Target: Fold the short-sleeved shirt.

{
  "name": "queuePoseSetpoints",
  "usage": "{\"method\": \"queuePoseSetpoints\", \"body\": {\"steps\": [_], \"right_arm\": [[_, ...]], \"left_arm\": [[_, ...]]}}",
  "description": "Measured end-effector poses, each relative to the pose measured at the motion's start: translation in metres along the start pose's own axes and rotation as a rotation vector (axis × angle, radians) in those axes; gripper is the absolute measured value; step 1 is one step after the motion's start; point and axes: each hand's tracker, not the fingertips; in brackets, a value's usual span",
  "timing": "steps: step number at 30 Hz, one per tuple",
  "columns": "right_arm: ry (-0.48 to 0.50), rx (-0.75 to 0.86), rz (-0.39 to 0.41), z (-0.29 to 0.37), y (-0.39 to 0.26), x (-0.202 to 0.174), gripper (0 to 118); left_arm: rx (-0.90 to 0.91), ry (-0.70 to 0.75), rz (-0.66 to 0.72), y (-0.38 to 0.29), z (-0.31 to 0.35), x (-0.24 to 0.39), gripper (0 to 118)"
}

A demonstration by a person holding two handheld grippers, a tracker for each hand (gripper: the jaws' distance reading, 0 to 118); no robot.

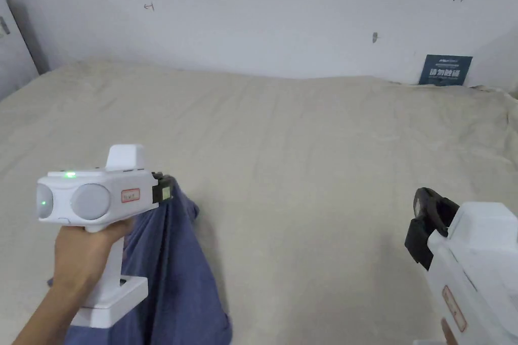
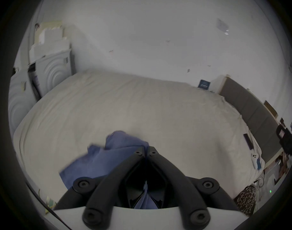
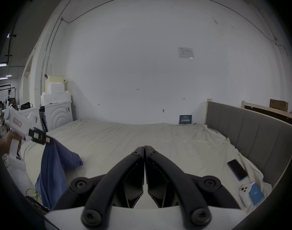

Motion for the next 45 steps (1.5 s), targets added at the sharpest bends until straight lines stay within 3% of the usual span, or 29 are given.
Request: {"method": "queuePoseSetpoints", "body": {"steps": [12, 22, 31, 41, 42, 44, 45], "right_arm": [[-0.144, 0.046, 0.007, 0.030, 0.015, 0.046, 0], [-0.218, 0.040, -0.001, 0.039, 0.011, 0.067, 0], [-0.236, 0.002, -0.017, 0.033, 0.000, 0.066, 0], [-0.225, -0.044, -0.036, 0.029, -0.008, 0.058, 0], [-0.223, -0.046, -0.036, 0.029, -0.008, 0.058, 0], [-0.220, -0.049, -0.032, 0.029, -0.006, 0.056, 0], [-0.219, -0.049, -0.030, 0.029, -0.005, 0.056, 0]], "left_arm": [[0.114, -0.299, -0.204, 0.069, -0.006, 0.160, 0], [-0.004, -0.487, -0.304, 0.019, -0.039, 0.238, 0], [-0.310, -0.435, -0.401, -0.100, -0.120, 0.251, 0], [-0.513, -0.284, -0.420, -0.161, -0.171, 0.253, 0], [-0.499, -0.291, -0.412, -0.161, -0.170, 0.252, 3], [-0.460, -0.299, -0.384, -0.158, -0.165, 0.249, 20], [-0.448, -0.288, -0.381, -0.155, -0.161, 0.249, 38]]}}
